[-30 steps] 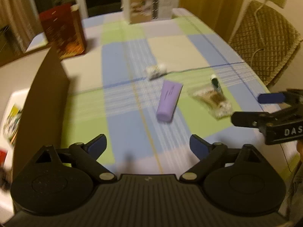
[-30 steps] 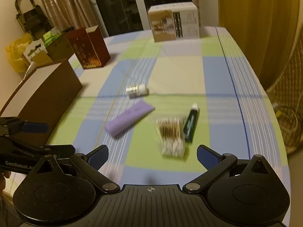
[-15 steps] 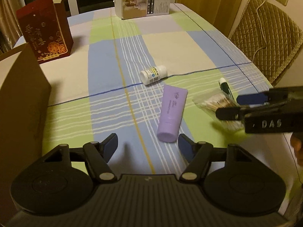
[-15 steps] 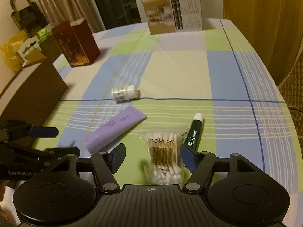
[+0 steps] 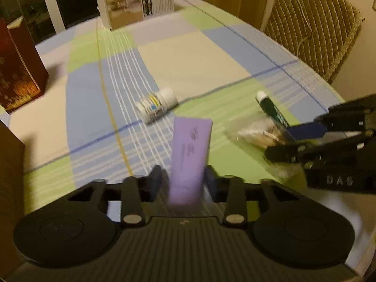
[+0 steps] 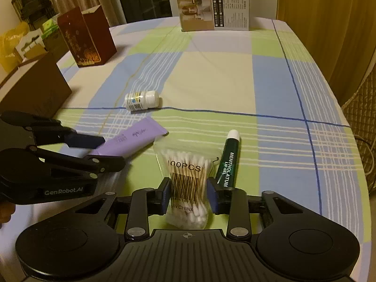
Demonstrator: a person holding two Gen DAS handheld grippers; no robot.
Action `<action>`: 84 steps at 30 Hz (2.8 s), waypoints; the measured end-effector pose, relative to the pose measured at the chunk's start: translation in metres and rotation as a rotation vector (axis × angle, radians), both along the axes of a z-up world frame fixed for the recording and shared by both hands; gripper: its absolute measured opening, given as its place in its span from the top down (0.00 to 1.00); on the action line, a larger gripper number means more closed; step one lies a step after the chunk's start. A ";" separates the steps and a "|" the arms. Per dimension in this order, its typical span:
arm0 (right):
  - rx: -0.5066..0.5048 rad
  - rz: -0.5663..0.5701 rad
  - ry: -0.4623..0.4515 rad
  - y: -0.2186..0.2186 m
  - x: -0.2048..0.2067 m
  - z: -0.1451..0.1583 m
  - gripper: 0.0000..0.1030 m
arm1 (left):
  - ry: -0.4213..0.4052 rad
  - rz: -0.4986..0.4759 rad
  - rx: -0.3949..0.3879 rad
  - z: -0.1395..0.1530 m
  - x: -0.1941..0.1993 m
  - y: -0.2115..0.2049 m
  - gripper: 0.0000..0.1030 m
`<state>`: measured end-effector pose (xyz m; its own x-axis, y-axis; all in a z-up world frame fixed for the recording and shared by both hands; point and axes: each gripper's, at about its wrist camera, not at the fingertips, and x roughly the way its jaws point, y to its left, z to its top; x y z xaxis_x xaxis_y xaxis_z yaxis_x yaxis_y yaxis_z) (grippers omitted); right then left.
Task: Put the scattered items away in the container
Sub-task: 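Close left tool on the purple tube while right tool grips the cotton swab bag, then carry purple tube with left tool over the box while right tool carries swab bag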
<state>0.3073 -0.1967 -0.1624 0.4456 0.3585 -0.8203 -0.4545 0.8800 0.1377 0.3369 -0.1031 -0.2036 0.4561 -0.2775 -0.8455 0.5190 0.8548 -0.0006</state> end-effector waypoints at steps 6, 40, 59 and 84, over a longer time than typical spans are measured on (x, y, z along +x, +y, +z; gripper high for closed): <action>0.000 0.024 0.030 -0.001 -0.010 0.003 0.68 | 0.052 0.072 0.035 0.004 -0.021 0.018 0.75; -0.014 0.064 0.001 0.019 -0.050 0.015 0.73 | 0.077 0.127 0.001 0.033 -0.072 0.047 0.72; 0.169 0.198 0.021 0.078 -0.113 0.082 0.73 | -0.087 0.354 -0.182 0.141 -0.159 0.141 0.72; 0.244 0.577 -0.062 0.247 -0.114 0.157 0.73 | -0.196 0.557 -0.024 0.190 -0.157 0.277 0.72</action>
<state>0.1936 0.0507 -0.0055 0.1688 0.7293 -0.6630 -0.8605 0.4370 0.2616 0.1794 0.1736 -0.0132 0.6861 0.0304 -0.7269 -0.0156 0.9995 0.0270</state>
